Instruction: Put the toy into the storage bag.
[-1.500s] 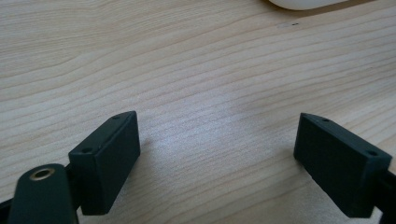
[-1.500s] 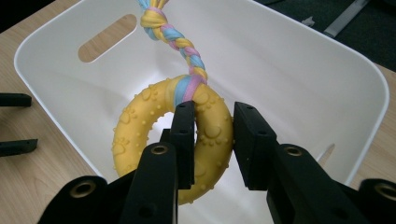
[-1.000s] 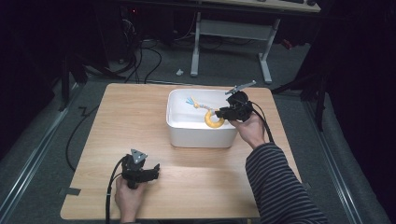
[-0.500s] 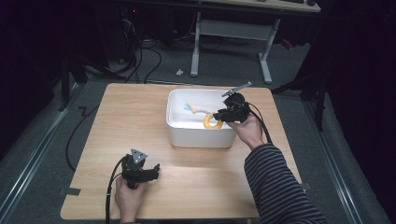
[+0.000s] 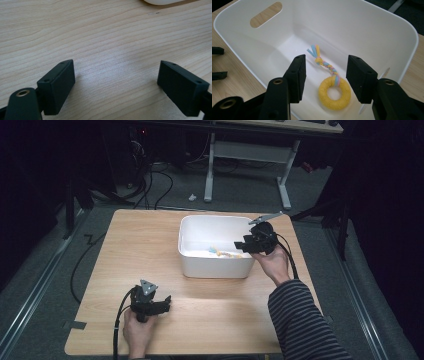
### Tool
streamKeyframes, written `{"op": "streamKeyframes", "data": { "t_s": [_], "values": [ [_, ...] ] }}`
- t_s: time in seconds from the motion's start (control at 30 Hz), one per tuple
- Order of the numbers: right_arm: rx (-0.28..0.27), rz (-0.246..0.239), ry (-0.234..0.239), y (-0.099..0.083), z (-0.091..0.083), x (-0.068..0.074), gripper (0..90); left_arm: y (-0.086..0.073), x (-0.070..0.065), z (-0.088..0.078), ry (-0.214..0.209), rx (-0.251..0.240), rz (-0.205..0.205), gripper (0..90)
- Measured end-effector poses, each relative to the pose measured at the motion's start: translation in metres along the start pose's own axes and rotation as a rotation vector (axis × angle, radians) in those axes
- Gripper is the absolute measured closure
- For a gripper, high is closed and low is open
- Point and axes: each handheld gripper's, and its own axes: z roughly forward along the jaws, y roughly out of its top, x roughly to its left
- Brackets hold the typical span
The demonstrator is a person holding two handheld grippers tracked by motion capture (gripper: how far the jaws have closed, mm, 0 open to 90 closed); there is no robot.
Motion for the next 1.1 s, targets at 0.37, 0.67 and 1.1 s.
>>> {"op": "streamKeyframes", "data": {
  "t_s": [0.37,0.67,1.1],
  "values": [
    [-0.036,0.015,-0.009,-0.014,-0.019,-0.004,49.0,0.0,0.0,0.0,0.0,0.0,0.0,15.0],
    [-0.06,0.034,-0.026,-0.028,-0.037,-0.01,48.7,0.0,0.0,0.0,0.001,0.0,0.0,15.0],
    [-0.065,0.037,-0.055,-0.046,-0.061,-0.013,48.1,0.0,0.0,0.0,0.001,0.0,0.0,15.0]
  ]
}}
